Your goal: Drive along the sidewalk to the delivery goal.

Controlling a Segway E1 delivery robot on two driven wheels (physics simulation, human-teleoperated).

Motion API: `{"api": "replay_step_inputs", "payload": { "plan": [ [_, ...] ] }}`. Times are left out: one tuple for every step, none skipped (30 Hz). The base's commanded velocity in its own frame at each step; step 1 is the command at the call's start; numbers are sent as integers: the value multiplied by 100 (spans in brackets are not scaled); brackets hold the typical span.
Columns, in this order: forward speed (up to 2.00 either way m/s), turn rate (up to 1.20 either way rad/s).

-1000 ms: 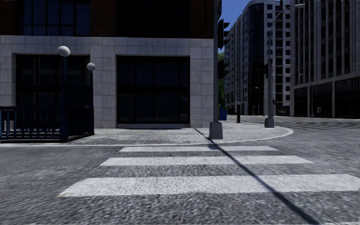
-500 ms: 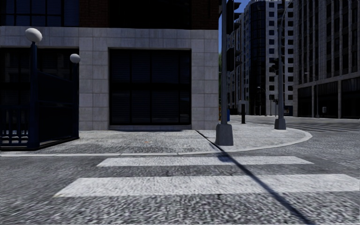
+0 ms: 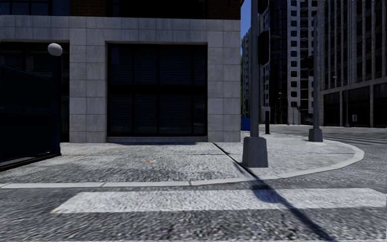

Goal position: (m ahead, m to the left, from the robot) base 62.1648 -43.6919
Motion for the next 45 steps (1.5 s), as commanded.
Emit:
{"api": "replay_step_inputs", "payload": {
  "plan": [
    [200, 0],
    [200, 0],
    [200, 0],
    [200, 0],
    [200, 0],
    [200, 0],
    [200, 0],
    [200, 0],
    [200, 0],
    [200, 0],
    [200, 0],
    [200, 0],
    [200, 0],
    [200, 0],
    [200, 0],
    [200, 0],
    [200, 0],
    [200, 0],
    [200, 0],
    [200, 0],
    [200, 0],
    [200, 0],
    [200, 0],
    [200, 0],
    [200, 0],
    [200, -2],
    [200, -9],
    [200, -9],
    [197, -12],
    [186, -12],
    [170, -13],
    [154, -15],
    [154, -15],
    [145, -18],
    [139, -23],
    [137, -25],
    [136, -26],
    [136, -26],
    [136, -26],
    [136, -26],
    [136, -27],
    [136, -28],
    [136, -28],
    [136, -30],
    [136, -34]
  ]
}}
